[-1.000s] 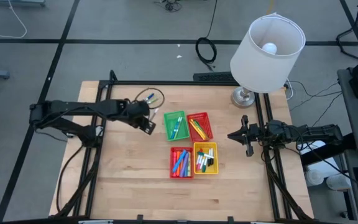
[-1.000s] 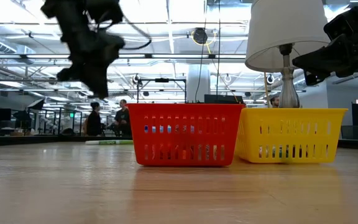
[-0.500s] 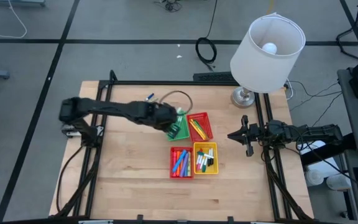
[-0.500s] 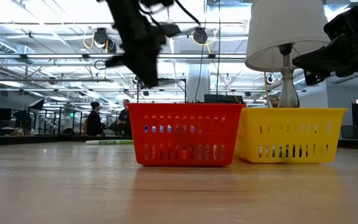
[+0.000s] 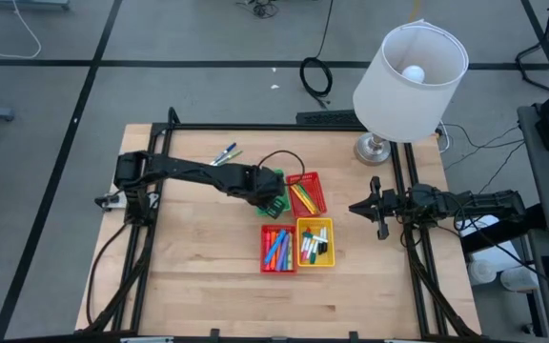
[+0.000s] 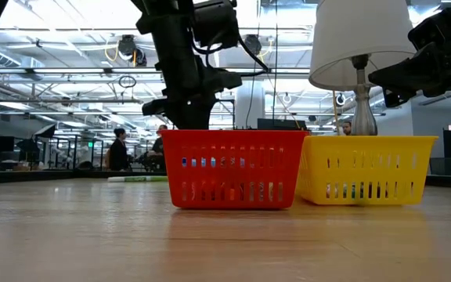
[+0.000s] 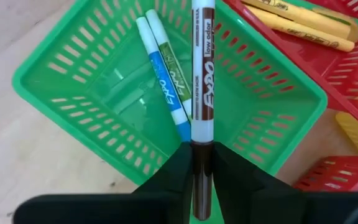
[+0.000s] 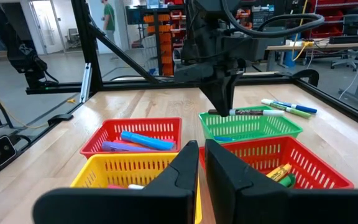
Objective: Pick & Place Markers
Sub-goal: Put the brown marker pen into the green bin, then put the blue marker pen into the green bin
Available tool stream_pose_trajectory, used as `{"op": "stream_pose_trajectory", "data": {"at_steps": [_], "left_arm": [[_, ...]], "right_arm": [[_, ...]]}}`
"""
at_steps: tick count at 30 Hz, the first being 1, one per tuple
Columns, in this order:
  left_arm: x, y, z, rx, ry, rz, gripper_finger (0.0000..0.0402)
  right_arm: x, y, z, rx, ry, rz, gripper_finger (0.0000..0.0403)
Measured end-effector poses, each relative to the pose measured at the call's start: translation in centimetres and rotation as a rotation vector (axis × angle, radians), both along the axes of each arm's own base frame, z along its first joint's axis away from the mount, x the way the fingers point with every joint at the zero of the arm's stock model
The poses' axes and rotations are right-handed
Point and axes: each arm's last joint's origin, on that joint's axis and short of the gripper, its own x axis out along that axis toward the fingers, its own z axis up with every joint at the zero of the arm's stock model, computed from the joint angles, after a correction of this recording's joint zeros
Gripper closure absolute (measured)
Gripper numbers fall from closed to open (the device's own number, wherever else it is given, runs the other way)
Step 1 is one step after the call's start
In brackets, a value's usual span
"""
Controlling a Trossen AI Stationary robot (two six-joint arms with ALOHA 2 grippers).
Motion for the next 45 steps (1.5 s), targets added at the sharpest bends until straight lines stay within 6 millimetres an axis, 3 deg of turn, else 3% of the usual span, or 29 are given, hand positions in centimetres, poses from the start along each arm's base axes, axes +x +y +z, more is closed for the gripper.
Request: {"op": "stream_pose_trajectory", "data": {"at_steps": [19, 31, 39, 45], "left_arm": [[0.0, -0.1, 0.0, -0.021, 0.012, -0.07, 0.0326], [-0.1, 0.1, 0.0, -0.064, 0.008, -0.093, 0.017], [-2.1, 1.4, 3.3, -0.019, -0.01, -0.088, 0.0149], [-5.3, 3.6, 6.4, 0.21, 0.087, -0.078, 0.0149]], "right_arm": [[0.0, 0.0, 0.0, 0.0, 0.0, 0.0, 0.0385], [0.0, 0.0, 0.0, 0.0, 0.0, 0.0, 0.0385], [0.0, 0.0, 0.0, 0.0, 0.0, 0.0, 0.0385], [0.0, 0.0, 0.0, 0.0, 0.0, 0.0, 0.0385]]}}
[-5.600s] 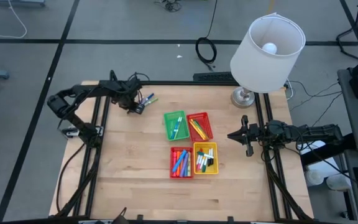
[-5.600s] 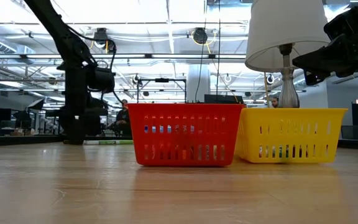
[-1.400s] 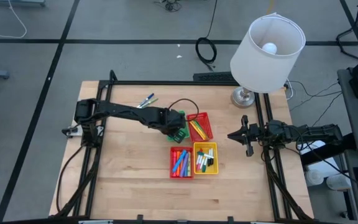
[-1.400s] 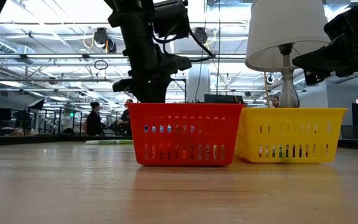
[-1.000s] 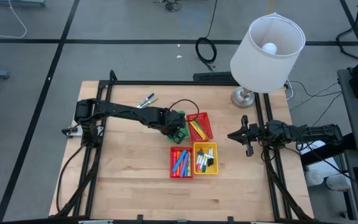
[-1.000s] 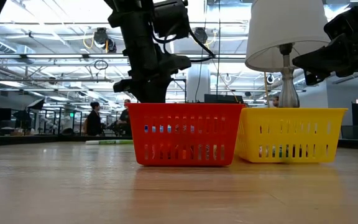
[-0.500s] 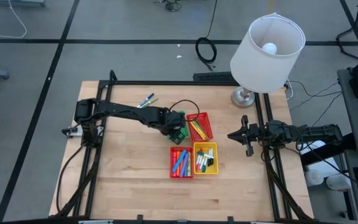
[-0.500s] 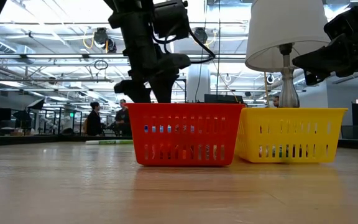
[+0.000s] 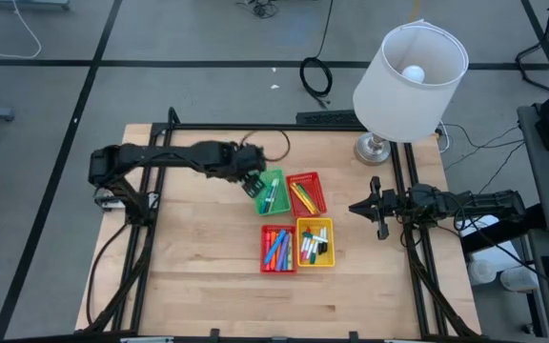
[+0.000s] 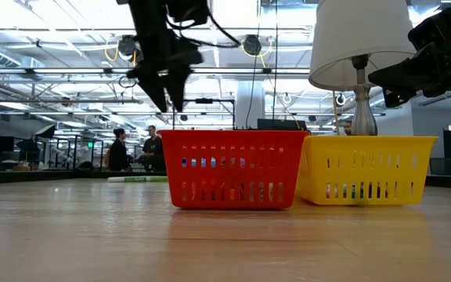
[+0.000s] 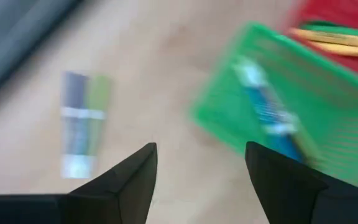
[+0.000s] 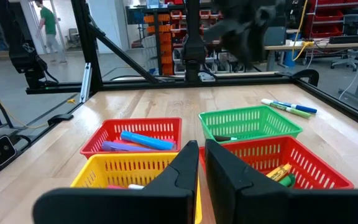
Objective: Pick & Place Markers
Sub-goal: Put the blue marker pen into the green bin
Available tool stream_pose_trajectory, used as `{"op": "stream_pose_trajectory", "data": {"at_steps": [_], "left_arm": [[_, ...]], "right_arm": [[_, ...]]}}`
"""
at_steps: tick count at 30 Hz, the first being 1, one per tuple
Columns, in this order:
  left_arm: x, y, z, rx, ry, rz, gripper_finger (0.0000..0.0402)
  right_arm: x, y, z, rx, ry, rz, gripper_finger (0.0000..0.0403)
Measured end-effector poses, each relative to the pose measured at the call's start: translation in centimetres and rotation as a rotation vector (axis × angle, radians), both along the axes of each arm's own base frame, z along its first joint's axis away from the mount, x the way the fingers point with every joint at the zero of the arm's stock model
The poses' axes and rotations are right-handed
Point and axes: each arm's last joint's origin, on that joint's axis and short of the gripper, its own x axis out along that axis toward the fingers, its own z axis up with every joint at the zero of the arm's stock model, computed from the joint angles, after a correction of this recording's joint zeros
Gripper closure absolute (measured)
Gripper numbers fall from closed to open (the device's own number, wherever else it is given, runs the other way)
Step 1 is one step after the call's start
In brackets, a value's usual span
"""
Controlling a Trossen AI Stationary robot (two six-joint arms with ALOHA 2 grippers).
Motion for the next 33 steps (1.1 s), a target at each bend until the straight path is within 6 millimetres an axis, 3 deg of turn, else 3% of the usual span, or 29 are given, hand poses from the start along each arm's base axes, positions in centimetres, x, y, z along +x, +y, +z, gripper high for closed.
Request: {"op": "stream_pose_trajectory", "data": {"at_steps": [4, 9, 14, 24, 33], "left_arm": [[-1.7, 1.4, 1.3, 0.137, 0.059, 0.051, 0.0149], [-2.8, 3.6, 1.0, 0.118, 0.142, 0.067, 0.0149], [-3.7, 7.2, -0.3, 0.051, 0.219, 0.096, 0.0149], [-5.0, 14.2, -3.6, -0.07, 0.227, -0.003, 0.0149], [-6.4, 17.7, -7.4, -0.194, 0.256, -0.003, 0.0149]], "right_arm": [[0.0, 0.0, 0.0, 0.0, 0.0, 0.0, 0.0385], [0.0, 0.0, 0.0, 0.0, 0.0, 0.0, 0.0385], [0.0, 0.0, 0.0, 0.0, 0.0, 0.0, 0.0385], [0.0, 0.0, 0.0, 0.0, 0.0, 0.0, 0.0385], [0.0, 0.0, 0.0, 0.0, 0.0, 0.0, 0.0385]]}}
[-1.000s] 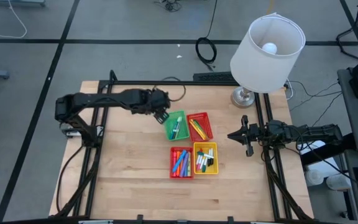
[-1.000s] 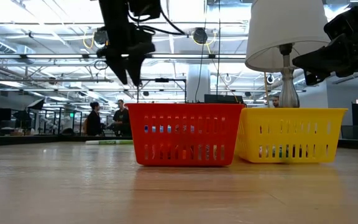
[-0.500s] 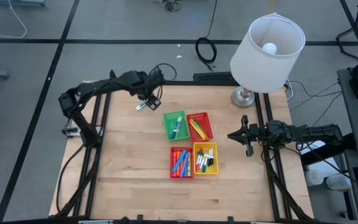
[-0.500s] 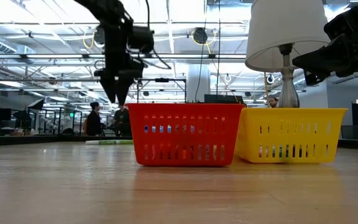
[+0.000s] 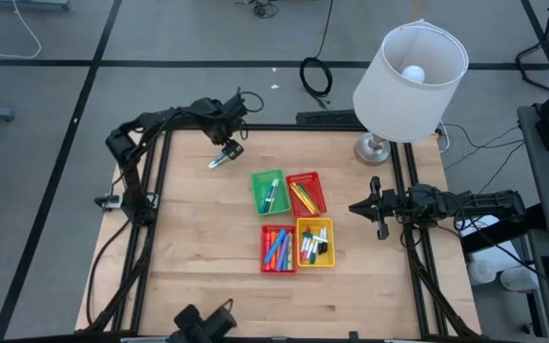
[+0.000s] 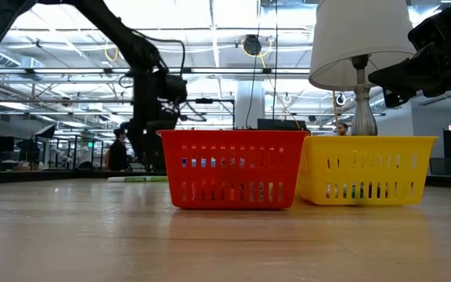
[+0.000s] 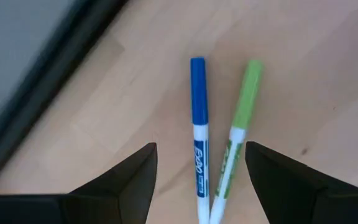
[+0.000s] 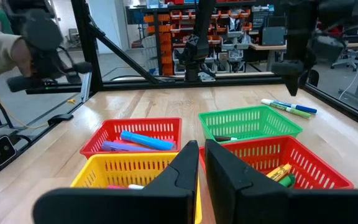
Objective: Pick & Place Markers
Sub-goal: Put the blue marker pen into the green bin
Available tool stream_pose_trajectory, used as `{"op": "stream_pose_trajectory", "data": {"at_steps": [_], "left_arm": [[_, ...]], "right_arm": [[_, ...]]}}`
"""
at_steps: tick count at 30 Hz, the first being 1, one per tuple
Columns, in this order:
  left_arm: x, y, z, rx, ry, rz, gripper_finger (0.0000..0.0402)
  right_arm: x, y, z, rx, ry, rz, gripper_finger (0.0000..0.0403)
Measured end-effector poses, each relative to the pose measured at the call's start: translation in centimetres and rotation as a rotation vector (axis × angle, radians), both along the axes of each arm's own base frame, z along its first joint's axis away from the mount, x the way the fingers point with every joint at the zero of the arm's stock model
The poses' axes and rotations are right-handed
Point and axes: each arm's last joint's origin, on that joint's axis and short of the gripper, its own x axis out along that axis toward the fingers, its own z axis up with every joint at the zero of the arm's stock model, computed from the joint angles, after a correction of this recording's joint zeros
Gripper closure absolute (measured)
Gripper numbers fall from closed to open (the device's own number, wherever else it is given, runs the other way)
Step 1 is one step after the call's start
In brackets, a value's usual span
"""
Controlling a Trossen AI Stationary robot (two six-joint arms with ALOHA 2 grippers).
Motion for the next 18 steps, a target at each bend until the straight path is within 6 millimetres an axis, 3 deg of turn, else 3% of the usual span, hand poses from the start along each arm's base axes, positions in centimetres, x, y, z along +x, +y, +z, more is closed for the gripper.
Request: {"op": "stream_pose_trajectory", "data": {"at_steps": [7, 18], "left_arm": [[-2.6, 1.2, -2.9, -0.067, -0.04, 0.079, 0.0149], [-4.0, 0.0, -6.1, -0.097, -0.074, 0.076, 0.0149]], "right_arm": [[0.0, 0.0, 0.0, 0.0, 0.0, 0.001, 0.0385], [0.0, 0.0, 0.0, 0.0, 0.0, 0.0, 0.0385]]}}
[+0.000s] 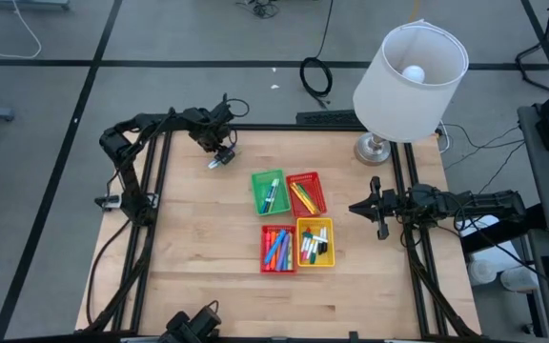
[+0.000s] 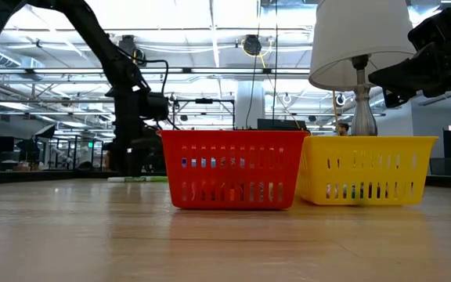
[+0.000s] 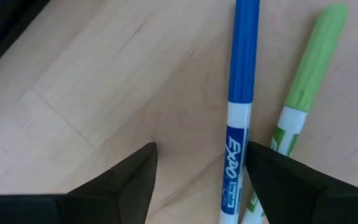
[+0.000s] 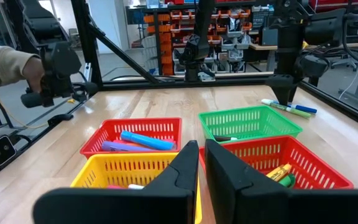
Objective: Pick & Place Markers
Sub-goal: Put the blue marker pen into the green bin
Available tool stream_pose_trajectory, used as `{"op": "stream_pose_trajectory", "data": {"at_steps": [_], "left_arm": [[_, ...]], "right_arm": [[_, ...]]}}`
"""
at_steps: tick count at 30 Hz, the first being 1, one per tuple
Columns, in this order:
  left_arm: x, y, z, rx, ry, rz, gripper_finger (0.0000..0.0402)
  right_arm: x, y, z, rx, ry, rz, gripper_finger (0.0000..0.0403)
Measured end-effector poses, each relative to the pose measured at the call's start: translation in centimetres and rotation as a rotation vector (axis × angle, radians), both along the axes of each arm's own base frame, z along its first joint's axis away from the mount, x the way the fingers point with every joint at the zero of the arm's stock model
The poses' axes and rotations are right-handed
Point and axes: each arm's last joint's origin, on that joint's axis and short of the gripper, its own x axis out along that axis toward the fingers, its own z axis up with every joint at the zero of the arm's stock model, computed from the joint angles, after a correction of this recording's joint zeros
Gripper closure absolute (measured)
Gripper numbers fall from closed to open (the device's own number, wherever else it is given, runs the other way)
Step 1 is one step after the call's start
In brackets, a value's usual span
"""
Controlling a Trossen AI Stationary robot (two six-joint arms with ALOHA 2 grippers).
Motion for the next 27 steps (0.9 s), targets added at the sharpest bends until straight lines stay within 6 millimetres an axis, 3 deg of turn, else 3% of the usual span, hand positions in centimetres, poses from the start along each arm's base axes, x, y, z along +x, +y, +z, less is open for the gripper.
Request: {"op": "stream_pose_trajectory", "data": {"at_steps": [8, 27], "left_arm": [[-0.27, -0.46, -0.55, -0.024, -0.002, 0.03, 0.0164], [0.44, -0.92, -0.61, -0.02, -0.025, 0.029, 0.0269]], "right_arm": [[0.0, 0.0, 0.0, 0.0, 0.0, 0.0, 0.0385], [0.0, 0.0, 0.0, 0.0, 0.0, 0.0, 0.0385]]}}
